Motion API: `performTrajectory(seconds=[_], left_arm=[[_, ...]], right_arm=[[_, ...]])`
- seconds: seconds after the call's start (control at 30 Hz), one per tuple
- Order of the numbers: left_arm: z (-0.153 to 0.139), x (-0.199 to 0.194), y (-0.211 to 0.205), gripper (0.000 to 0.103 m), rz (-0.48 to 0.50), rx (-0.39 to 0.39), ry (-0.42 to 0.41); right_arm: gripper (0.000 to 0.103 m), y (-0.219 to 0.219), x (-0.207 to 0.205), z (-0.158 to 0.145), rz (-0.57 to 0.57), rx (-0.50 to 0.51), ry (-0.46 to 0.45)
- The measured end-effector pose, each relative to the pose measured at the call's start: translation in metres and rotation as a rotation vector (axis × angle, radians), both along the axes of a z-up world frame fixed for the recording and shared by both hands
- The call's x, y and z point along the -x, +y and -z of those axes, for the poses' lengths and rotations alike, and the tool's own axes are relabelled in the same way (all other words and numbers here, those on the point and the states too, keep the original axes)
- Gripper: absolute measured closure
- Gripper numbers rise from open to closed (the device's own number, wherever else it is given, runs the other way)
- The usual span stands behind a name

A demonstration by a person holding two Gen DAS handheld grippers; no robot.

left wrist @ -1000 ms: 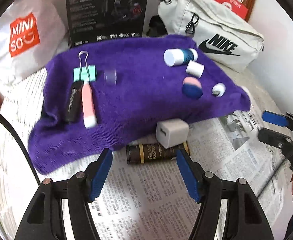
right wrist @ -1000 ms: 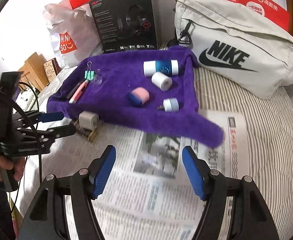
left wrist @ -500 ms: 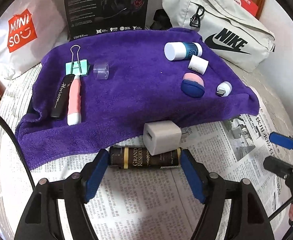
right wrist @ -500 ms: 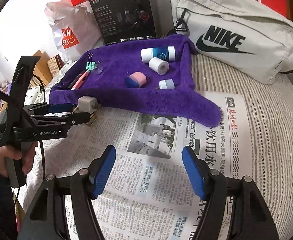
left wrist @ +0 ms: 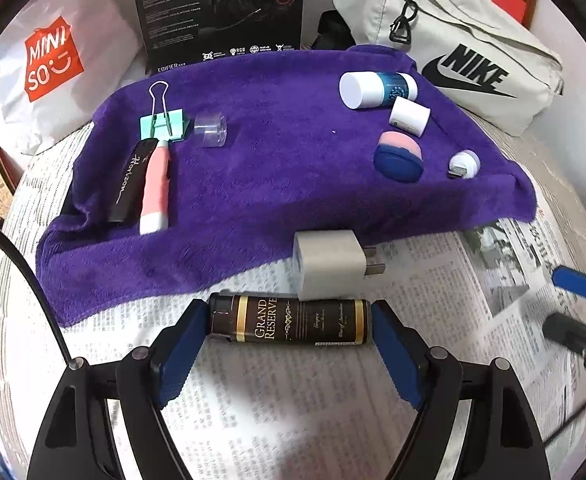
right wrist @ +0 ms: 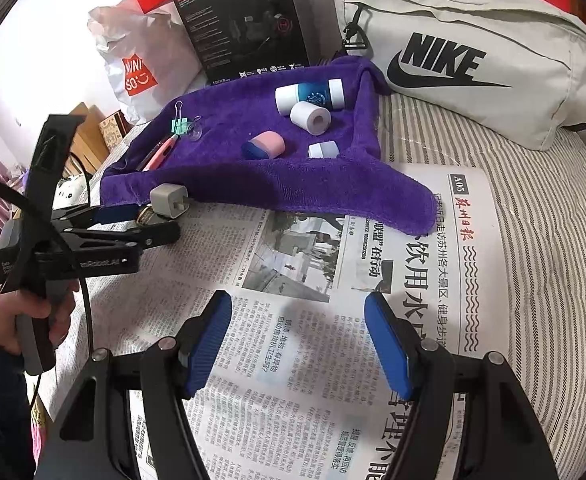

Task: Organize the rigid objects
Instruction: 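Grasp the Grand Reserve bottle with the left tool while the right tool grasps the white charger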

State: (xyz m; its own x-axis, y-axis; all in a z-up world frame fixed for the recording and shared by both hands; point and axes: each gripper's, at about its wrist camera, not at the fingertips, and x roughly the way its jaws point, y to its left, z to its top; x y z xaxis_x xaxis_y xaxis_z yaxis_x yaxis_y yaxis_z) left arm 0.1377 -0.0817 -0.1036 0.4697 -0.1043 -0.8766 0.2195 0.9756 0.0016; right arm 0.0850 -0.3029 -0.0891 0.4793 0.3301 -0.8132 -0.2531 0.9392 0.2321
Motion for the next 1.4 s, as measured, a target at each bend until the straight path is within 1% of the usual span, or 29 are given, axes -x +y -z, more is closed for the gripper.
performTrajectory(seconds=[0.1,0.23,0.3,0.5,0.7,0.83,0.97,1.07,1.13,1.23,1.3,1.4], left_arm=[[-0.002,0.009,0.008,0.022,0.012,-0.009,-0.010],[-0.003,0.022,0.028,0.022,0.012,0.027,-0.016],[0.000,0.026,0.034,0.022,0.014,0.008,-0.028],[0.005,0.026,0.035,0.021,0.019,-0.003,-0.058],[0.007,0.028,0.036,0.022,0.032,0.001,-0.070],[0.007,0.032,0.051,0.022,0.019,-0.007,-0.066],[0.005,0.035,0.072,0.022,-0.010,-0.029,-0.060],[0.004,0.036,0.087,0.022,-0.030,-0.036,-0.061],[0.004,0.036,0.096,0.022,-0.041,-0.036,-0.058],[0.004,0.036,0.106,0.022,-0.056,-0.009,-0.053],[0.006,0.036,0.110,0.022,-0.059,0.002,-0.048],[0.007,0.037,0.111,0.022,-0.053,0.000,-0.046]], right_arm=[[0.035,0.003,0.000,0.000,0.000,0.002,0.002],[0.035,0.011,0.004,-0.002,-0.012,0.014,-0.009],[0.035,0.015,0.005,-0.002,-0.017,0.018,-0.011],[0.035,0.027,0.004,0.004,-0.034,0.026,0.007],[0.035,0.035,0.000,0.004,-0.042,0.033,0.010],[0.035,0.049,-0.006,0.004,-0.064,0.042,0.005],[0.035,0.071,-0.016,0.001,-0.112,0.012,-0.013],[0.035,0.092,-0.027,0.002,-0.181,-0.013,-0.026],[0.035,0.103,-0.035,0.003,-0.206,-0.001,-0.029],[0.035,0.117,-0.043,0.002,-0.234,0.018,-0.072],[0.035,0.126,-0.046,0.003,-0.257,0.023,-0.083],[0.036,0.137,-0.049,0.008,-0.285,0.061,-0.098]])
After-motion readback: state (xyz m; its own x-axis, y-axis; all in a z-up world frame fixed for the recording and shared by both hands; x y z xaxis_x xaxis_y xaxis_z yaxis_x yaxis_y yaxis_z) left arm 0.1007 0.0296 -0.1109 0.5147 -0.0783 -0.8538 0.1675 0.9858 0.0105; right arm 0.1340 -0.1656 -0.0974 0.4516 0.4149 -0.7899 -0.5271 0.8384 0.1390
